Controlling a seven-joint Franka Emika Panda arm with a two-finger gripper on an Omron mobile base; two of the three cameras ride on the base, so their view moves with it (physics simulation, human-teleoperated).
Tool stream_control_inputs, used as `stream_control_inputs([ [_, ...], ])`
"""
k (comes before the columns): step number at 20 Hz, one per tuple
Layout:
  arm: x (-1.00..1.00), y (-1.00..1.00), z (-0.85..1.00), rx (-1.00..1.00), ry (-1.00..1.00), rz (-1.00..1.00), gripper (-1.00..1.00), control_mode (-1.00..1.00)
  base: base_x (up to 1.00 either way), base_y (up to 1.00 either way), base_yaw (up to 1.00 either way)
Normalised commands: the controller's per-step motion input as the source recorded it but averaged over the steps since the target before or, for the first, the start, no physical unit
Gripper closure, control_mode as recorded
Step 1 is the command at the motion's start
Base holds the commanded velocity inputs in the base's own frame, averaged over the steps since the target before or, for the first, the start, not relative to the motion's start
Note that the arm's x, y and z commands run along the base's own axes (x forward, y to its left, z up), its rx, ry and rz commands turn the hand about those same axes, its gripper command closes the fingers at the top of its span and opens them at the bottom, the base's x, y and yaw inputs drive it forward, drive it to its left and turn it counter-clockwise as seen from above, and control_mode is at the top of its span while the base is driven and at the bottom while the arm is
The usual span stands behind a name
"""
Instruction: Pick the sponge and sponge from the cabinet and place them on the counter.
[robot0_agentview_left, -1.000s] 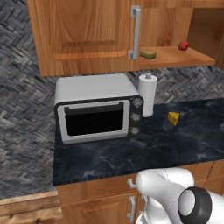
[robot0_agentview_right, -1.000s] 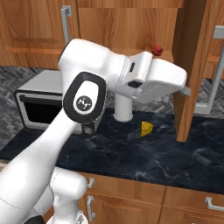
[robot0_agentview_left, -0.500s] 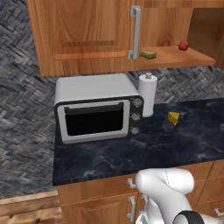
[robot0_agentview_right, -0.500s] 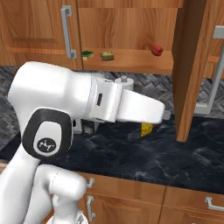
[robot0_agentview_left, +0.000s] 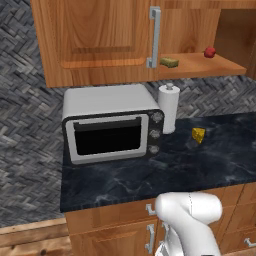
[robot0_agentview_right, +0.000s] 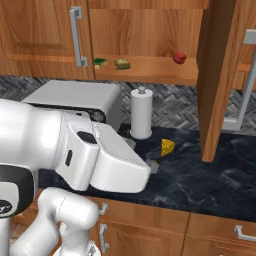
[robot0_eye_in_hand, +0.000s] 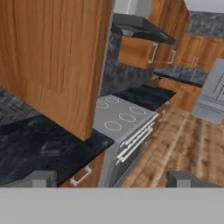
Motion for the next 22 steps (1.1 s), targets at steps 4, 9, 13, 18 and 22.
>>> stream_control_inputs([
  [4, -0.33, 0.27, 0.0, 0.32, -0.12, 0.09, -1.0, -1.0, 0.0, 0.0, 0.0],
  [9, -0.2, 0.4, -0.06, 0.25, -0.11, 0.09, -1.0, -1.0, 0.0, 0.0, 0.0],
  [13, -0.05, 0.53, -0.02, 0.18, -0.19, 0.08, -1.0, -1.0, 0.0, 0.0, 0.0],
  [18, 0.0, 0.73, 0.0, 0.1, -0.26, 0.14, -1.0, -1.0, 0.0, 0.0, 0.0],
  [22, 0.0, 0.61, 0.0, 0.03, -0.21, 0.13, -1.0, -1.0, 0.0, 0.0, 0.0],
])
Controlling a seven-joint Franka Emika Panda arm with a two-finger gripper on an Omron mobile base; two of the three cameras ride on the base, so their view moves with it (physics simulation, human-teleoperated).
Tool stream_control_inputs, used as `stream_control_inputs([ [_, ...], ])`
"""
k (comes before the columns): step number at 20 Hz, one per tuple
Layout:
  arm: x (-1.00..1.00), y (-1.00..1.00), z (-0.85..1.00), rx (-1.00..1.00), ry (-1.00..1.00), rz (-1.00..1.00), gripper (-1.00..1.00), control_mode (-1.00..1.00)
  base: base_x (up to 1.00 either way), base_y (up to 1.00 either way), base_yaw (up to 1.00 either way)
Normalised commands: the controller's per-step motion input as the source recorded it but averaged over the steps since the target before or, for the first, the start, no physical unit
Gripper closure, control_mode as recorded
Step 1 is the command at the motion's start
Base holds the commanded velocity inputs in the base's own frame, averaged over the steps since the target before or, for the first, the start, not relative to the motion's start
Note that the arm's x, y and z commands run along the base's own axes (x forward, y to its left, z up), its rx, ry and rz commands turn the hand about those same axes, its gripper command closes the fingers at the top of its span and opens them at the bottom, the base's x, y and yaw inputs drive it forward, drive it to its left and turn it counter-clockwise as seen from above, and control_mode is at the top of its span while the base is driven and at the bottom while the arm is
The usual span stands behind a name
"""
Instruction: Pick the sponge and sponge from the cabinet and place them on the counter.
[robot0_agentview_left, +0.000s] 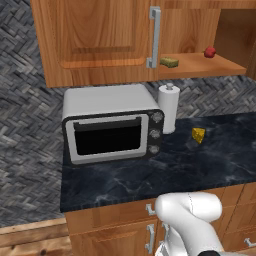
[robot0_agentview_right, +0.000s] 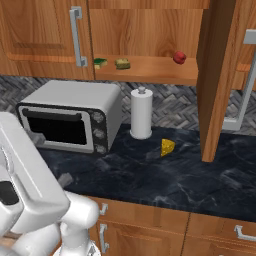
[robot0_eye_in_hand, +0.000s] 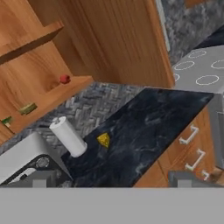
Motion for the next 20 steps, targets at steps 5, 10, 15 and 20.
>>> stream_control_inputs([
  [5, -0.19, 0.33, 0.14, 0.0, -0.19, 0.08, -1.0, -1.0, 0.0, 0.0, 0.0],
  [10, -0.02, 0.34, 0.19, -0.01, -0.12, 0.06, -1.0, -1.0, 0.0, 0.0, 0.0],
  [15, 0.0, 0.39, 0.25, -0.08, -0.09, 0.07, -1.0, -1.0, 0.0, 0.0, 0.0],
  [20, -0.03, 0.25, 0.11, -0.16, -0.06, 0.06, -1.0, -1.0, 0.0, 0.0, 0.0],
])
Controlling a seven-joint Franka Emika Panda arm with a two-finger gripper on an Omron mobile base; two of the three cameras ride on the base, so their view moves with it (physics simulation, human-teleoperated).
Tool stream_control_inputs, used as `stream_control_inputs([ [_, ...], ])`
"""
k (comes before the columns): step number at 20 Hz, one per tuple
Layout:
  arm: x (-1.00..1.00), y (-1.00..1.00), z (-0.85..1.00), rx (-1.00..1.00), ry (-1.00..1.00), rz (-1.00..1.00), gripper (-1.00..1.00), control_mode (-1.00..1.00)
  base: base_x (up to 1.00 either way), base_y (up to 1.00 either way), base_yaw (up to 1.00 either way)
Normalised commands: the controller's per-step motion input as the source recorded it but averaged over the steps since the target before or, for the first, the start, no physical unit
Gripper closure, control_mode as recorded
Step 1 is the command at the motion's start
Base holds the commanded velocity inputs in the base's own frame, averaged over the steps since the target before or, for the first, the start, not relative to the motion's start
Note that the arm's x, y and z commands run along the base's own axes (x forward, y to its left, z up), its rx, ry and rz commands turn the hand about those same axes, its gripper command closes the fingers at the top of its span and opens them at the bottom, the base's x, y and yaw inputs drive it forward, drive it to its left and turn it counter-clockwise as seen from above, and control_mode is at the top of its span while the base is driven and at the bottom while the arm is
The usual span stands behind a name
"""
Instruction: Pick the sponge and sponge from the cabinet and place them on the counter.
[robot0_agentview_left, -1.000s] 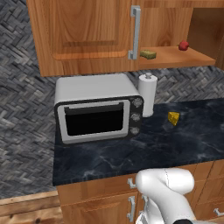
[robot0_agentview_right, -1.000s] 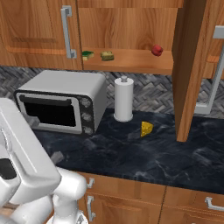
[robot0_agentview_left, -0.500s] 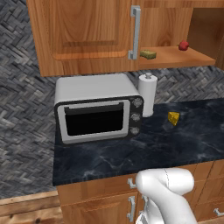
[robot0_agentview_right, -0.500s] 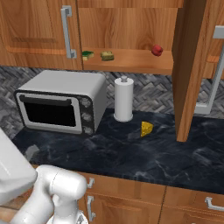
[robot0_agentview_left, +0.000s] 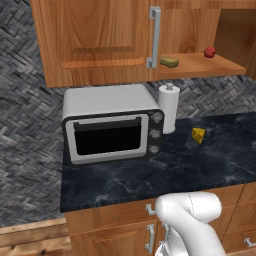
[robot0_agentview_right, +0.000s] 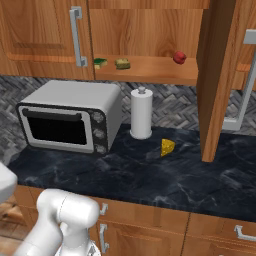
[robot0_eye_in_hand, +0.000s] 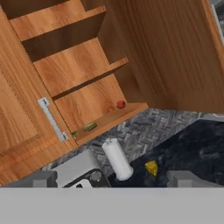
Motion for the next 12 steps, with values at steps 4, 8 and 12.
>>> stream_control_inputs([
  [4, -0.03, 0.0, 0.12, -0.01, -0.13, 0.0, -1.0, -1.0, 0.0, 0.0, 0.0],
  [8, 0.0, 0.06, 0.22, -0.01, -0.19, 0.0, -1.0, -1.0, 0.0, 0.0, 0.0],
  [12, 0.0, 0.31, 0.09, -0.04, -0.19, 0.0, -1.0, -1.0, 0.0, 0.0, 0.0],
])
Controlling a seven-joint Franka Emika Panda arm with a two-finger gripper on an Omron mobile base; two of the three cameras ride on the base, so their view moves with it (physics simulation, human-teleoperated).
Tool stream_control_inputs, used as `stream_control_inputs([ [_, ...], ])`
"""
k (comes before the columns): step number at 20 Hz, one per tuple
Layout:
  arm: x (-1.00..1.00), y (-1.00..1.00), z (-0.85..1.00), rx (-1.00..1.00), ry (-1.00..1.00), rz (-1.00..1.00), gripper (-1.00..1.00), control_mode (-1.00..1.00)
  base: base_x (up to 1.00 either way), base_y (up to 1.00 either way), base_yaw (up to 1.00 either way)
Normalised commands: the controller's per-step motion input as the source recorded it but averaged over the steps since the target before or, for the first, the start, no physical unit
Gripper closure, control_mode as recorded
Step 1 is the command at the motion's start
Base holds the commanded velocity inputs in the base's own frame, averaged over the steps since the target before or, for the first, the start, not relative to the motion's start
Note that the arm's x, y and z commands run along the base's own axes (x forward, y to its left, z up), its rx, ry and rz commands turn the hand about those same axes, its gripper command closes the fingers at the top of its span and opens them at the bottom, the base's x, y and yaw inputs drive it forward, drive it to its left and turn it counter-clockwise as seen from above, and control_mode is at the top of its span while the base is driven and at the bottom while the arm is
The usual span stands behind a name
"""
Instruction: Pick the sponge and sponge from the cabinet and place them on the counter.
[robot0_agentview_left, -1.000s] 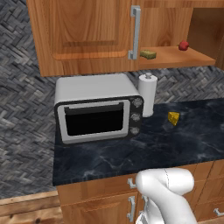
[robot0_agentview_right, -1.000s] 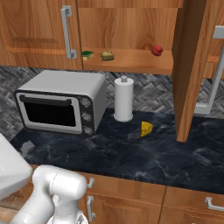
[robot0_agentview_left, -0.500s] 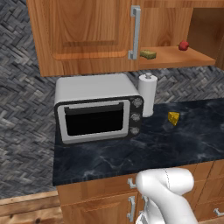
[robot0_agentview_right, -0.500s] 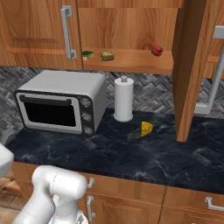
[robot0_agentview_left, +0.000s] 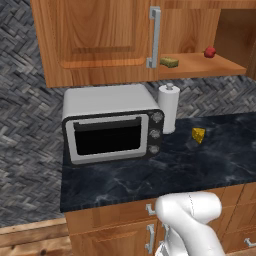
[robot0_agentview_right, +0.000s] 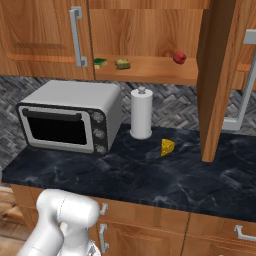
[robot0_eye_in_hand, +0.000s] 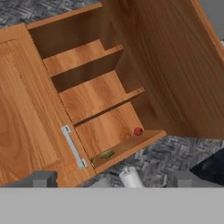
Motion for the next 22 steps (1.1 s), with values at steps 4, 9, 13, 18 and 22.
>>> stream_control_inputs([
  [4, 0.0, 0.38, 0.0, -0.06, -0.17, 0.01, -1.0, -1.0, 0.0, 0.0, 0.0],
  [9, -0.06, 0.12, 0.21, -0.1, -0.05, 0.02, -1.0, -1.0, 0.0, 0.0, 0.0],
  [13, 0.0, 0.03, 0.1, -0.2, 0.0, 0.08, -1.0, -1.0, 0.0, 0.0, 0.0],
  [18, 0.15, 0.17, 0.01, -0.15, 0.02, 0.09, -1.0, -1.0, 0.0, 0.0, 0.0],
  [22, 0.21, 0.3, -0.01, -0.04, -0.01, 0.02, -1.0, -1.0, 0.0, 0.0, 0.0],
])
